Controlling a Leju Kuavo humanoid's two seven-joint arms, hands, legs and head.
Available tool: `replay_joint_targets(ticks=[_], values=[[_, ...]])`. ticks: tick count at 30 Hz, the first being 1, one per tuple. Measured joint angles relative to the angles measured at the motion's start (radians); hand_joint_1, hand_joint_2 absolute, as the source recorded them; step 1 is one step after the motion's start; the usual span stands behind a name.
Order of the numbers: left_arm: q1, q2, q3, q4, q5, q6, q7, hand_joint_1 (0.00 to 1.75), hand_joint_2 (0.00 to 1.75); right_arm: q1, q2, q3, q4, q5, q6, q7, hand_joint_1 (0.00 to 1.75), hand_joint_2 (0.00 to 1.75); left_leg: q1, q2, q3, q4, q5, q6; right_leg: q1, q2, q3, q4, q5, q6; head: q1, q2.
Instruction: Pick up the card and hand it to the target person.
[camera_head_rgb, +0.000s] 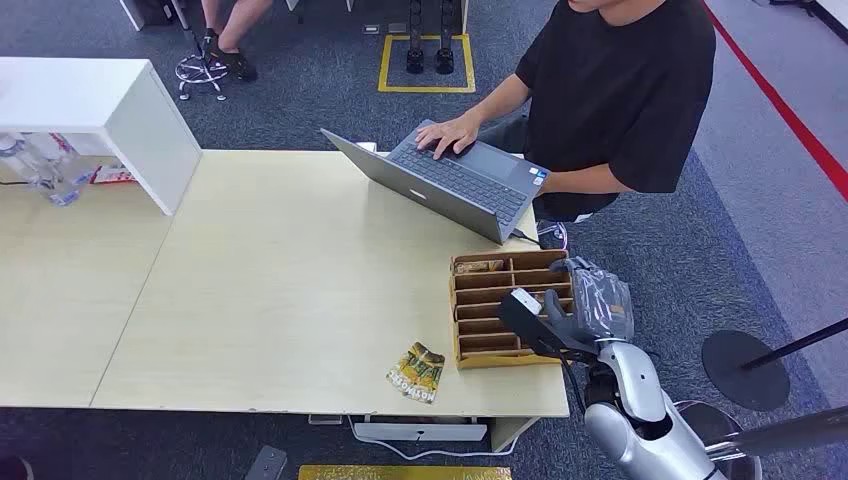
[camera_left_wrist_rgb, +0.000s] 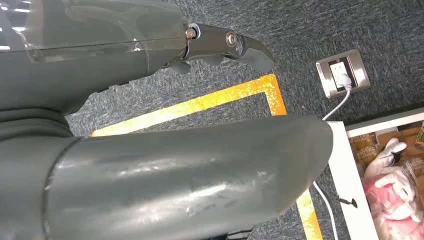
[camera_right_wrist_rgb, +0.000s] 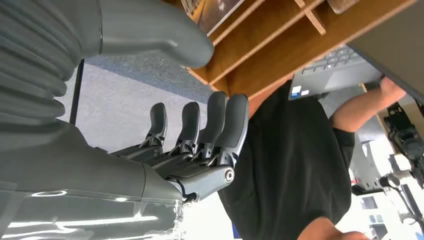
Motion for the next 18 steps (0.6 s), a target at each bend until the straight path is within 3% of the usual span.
replay_joint_targets(ticks=[18], values=[[-0.004, 0.0, -0.003, 0.0, -0.01, -0.007, 0.006, 0.0, 0.0, -0.018, -0.002, 0.043, 0.053, 0.008, 0.042, 0.008, 0.99, 1.75, 0.0, 0.0, 0.0, 0.0, 0.0, 0.0, 0.0, 0.0, 0.0, 0.0, 0.0, 0.0, 0.0, 0.0]])
